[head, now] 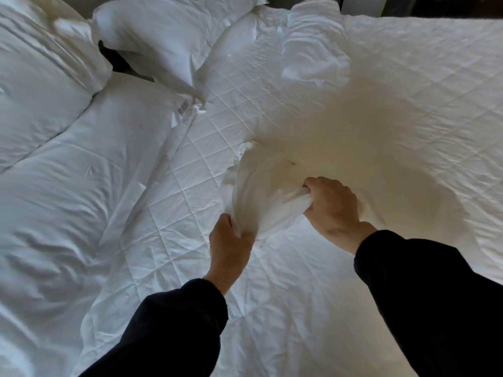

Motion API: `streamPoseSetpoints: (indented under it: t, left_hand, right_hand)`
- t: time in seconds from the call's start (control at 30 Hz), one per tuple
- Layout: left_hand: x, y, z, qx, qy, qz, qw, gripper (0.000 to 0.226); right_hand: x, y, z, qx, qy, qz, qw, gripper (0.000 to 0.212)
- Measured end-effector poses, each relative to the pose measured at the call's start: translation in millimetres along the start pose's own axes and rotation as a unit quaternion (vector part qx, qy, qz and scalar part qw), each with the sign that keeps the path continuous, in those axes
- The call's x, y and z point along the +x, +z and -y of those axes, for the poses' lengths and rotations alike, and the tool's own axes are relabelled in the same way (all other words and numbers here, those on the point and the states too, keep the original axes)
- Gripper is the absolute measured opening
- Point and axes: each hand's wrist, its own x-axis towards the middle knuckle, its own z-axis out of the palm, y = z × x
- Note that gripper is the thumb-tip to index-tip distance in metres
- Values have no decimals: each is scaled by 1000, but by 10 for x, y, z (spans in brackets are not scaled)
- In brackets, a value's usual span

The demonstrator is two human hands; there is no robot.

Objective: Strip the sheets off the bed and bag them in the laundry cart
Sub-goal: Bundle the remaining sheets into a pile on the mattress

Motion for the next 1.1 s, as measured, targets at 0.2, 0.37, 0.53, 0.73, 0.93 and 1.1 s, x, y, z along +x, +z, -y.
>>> streamPoseSetpoints:
  t: [0.2,0.37,0.53,0.73,0.93,1.1]
  left_hand:
    - [372,-473,229,62,209,-10,976,23]
    - [333,-321,212,-15,30,-51,998,19]
    - [142,-248,146,-379,-269,42,885,38]
    - [58,-351,398,-369,-360,-103,851,33]
    - [-63,-221,157,-116,3,-164,980,39]
    - [103,199,-190,241,249,33,937,62]
  right_hand:
    - [-22,-139,-21,9,13,15,1000,18]
    - [-141,11,30,3,7,17,1000,21]
    - [-393,252,83,-37,-7,17,999,33]
    - [-964,536,158,-76,-105,25,991,56]
    - [-1147,486,104,-28,-180,141,973,33]
    - [-643,335,-146,-2,-168,146,975,44]
